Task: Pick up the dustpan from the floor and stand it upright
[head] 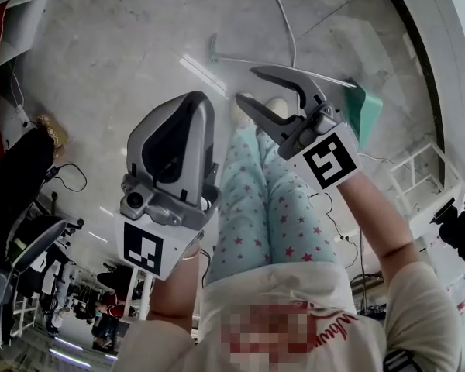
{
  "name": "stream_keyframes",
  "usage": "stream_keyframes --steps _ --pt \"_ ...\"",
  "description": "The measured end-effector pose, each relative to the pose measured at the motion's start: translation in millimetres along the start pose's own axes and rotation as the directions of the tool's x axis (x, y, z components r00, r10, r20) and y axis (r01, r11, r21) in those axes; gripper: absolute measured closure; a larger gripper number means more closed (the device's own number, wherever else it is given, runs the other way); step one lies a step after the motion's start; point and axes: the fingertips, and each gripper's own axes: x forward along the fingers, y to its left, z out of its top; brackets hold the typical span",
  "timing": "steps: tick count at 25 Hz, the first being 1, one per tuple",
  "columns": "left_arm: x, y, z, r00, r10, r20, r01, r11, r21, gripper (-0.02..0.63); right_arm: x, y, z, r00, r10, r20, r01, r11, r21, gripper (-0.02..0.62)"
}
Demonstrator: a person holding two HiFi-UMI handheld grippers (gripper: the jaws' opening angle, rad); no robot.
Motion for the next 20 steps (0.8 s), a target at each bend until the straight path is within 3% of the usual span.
stream_keyframes --steps 7,20 --pt "3 22 -48 1.000 0.002 -0.020 -0.002 0.999 0.034 0.603 43 -1 -70 0.997 0.044 -0.067 -0.043 0.999 0.010 0.414" --pt "-4 41 -131 0.998 0.010 -0.054 -0.010 1.000 -0.013 0.603 118 -4 -218 0.965 0.116 -0.234 -0.127 0.991 -0.030 0.402"
